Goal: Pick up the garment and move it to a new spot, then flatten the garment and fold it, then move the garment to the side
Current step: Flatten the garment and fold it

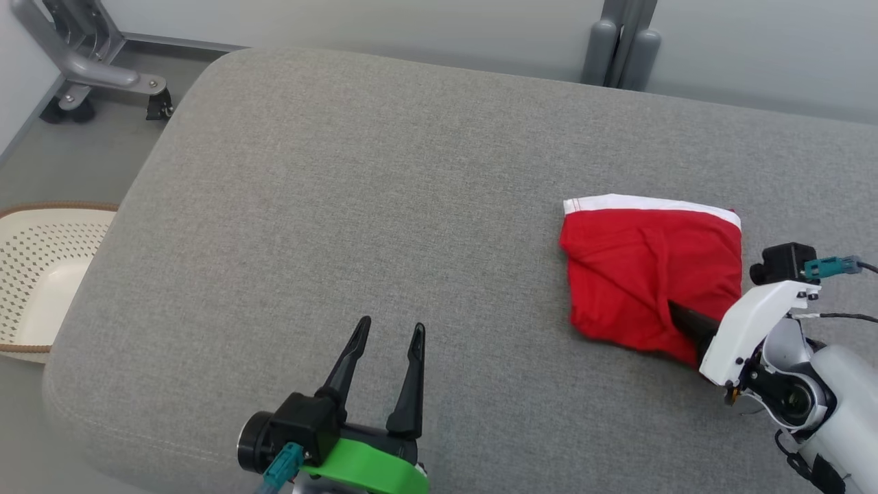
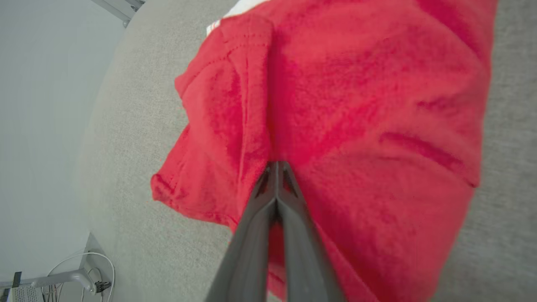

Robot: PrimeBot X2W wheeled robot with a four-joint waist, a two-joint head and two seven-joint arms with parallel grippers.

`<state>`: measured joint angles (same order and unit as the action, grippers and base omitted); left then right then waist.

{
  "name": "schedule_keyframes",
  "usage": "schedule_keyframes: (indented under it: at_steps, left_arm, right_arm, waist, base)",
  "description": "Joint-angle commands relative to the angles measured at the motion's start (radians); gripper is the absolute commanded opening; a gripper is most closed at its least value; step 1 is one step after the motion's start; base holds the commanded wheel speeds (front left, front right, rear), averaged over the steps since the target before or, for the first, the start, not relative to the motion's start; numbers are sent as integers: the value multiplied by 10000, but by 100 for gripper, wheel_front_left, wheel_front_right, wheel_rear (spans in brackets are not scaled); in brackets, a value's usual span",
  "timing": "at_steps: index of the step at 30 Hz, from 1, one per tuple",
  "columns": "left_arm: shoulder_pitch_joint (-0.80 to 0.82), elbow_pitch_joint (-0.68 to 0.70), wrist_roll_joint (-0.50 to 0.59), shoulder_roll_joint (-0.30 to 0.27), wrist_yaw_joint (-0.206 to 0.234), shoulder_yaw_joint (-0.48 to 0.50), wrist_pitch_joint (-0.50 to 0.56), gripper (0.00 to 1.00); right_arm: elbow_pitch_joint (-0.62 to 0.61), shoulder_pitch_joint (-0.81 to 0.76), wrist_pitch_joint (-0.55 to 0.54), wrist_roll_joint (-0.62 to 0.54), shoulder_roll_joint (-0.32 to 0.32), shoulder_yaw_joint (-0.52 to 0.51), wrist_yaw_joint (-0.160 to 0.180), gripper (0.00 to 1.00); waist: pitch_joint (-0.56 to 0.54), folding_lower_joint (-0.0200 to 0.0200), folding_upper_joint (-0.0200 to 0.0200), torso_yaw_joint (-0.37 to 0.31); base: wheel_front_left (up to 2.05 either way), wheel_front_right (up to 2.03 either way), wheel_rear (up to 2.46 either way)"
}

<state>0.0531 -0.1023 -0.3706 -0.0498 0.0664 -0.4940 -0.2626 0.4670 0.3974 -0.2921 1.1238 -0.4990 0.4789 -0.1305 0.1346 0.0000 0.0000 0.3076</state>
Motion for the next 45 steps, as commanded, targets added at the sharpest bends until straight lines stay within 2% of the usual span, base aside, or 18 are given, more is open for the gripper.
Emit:
schedule_keyframes:
  at_steps: [1,8,15,16,17,18,27,33,39,42,45]
  left_arm:
    - [116,28,-59,-16,56,22,-27,100]
    - [0,55,-78,-18,80,-7,-25,100]
    - [-152,-20,-58,-19,114,109,-25,100]
    - [-208,-35,-60,-19,138,194,-25,100]
    - [-254,-57,-26,-19,143,314,-27,100]
    - [-282,-71,39,-19,145,403,-25,100]
    - [-963,-219,516,-145,-4,1549,-25,100]
    - [-1276,90,858,-111,-270,2111,-25,100]
    - [-1659,201,1275,-58,-384,2579,-14,100]
    - [-1814,260,1550,-38,-372,2706,-16,100]
    - [-1960,363,1850,-24,-331,2790,-16,100]
  right_arm:
    - [-235,-224,-130,206,-126,213,-3,0]
    - [-2136,-909,-838,1237,-802,1324,-3,0]
    - [-2891,-1334,1068,530,-1429,1174,-3,0]
    - [-2848,-1402,1332,404,-1434,1155,-3,33]
    - [-2787,-1477,1657,207,-1424,1130,-3,92]
    - [-2710,-1518,1966,24,-1390,1083,-3,100]
    - [-1171,-1874,4944,-2351,-329,833,-3,100]
    - [-416,-1954,5569,-4673,472,95,-3,100]
    - [-1631,-2843,5566,-7307,1785,-2064,-1,100]
    - [-2292,-3437,5570,-8168,2314,-2699,-1,100]
    - [-2664,-4073,5569,-8555,2669,-3010,-3,100]
  waist:
    - [-58,0,0,-136]
    - [-249,0,0,-537]
    - [-542,0,0,-653]
    - [-591,0,0,-687]
    - [-663,0,0,-744]
    - [-717,0,0,-797]
    - [-1435,0,0,-1871]
    - [-1624,0,0,-2655]
    - [-1851,0,0,-3174]
    - [-2005,0,0,-3279]
    - [-2195,0,0,-3312]
  base:
    - [0,0,0]
    - [0,0,0]
    - [0,0,0]
    - [0,0,0]
    - [0,0,0]
    - [0,0,0]
    - [0,0,0]
    - [0,0,0]
    - [0,0,0]
    - [0,0,0]
    - [0,0,0]
